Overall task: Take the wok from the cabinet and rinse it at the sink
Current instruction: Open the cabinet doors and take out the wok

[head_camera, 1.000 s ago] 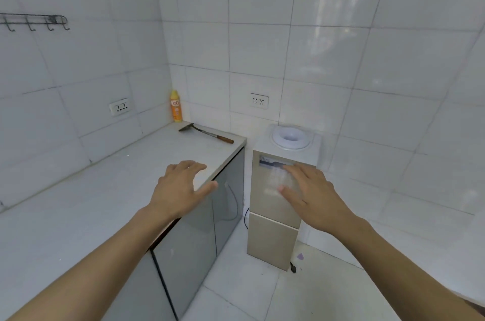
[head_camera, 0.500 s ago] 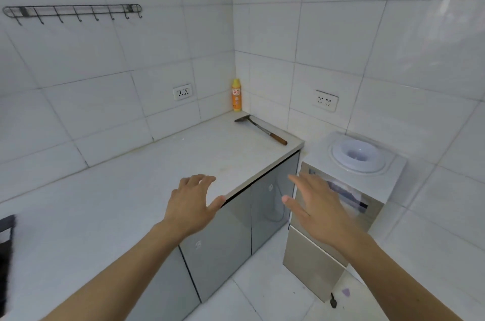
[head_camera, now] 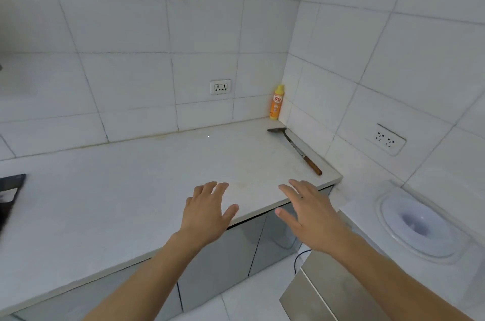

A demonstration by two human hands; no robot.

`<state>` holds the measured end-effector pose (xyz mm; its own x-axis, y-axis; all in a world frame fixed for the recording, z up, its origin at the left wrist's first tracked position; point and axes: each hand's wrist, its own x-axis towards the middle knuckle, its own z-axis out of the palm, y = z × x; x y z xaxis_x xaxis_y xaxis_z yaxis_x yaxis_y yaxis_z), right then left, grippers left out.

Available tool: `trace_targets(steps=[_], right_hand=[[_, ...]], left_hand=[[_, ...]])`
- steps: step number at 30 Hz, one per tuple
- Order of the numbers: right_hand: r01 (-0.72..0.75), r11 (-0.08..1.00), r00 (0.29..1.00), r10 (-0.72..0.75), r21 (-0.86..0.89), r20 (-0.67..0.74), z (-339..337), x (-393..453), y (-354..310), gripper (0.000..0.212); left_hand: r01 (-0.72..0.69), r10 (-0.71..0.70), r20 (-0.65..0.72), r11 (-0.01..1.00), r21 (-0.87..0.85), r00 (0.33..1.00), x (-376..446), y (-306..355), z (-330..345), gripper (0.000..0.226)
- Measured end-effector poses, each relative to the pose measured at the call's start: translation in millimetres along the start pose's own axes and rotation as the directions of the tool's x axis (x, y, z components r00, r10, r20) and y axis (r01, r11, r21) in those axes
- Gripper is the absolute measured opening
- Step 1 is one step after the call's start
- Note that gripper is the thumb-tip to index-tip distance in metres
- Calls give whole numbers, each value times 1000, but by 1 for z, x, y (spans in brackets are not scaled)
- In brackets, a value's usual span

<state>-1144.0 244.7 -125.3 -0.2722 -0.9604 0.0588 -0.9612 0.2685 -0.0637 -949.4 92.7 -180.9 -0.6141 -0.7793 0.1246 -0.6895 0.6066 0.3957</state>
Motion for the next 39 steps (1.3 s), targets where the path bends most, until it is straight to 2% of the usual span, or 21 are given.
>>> trace_targets(steps=[8, 16, 18, 21, 24, 33, 39], right_hand=[[151, 976, 988, -155, 157, 8, 25, 72, 30, 105], [313, 914, 934, -346, 257, 93, 53, 104, 52, 76], [340, 896, 913, -388, 287, 130, 60, 106, 45, 67], [402, 867, 872, -461, 296, 165, 72, 105, 29, 71], [436, 848, 842, -503, 303, 194, 85, 104, 10, 59], [485, 833, 795, -547, 267, 263, 109, 104, -43, 56], [521, 801, 754, -594, 294, 282, 131, 106, -75, 53]], left_hand=[[213, -198, -110, 966, 146, 974, 18, -8, -4, 61], [453, -435, -137, 879, 152, 890, -12, 20, 11, 58], [506, -492, -136, 857, 96, 860, -24, 21, 14, 58], [584, -585, -120, 810, -46, 802, -40, 17, 21, 57], [629, -643, -91, 764, -147, 760, -54, 5, 28, 55], [644, -717, -63, 657, -391, 694, -82, -43, 44, 55], [673, -735, 7, 618, -406, 678, -91, -65, 59, 58]])
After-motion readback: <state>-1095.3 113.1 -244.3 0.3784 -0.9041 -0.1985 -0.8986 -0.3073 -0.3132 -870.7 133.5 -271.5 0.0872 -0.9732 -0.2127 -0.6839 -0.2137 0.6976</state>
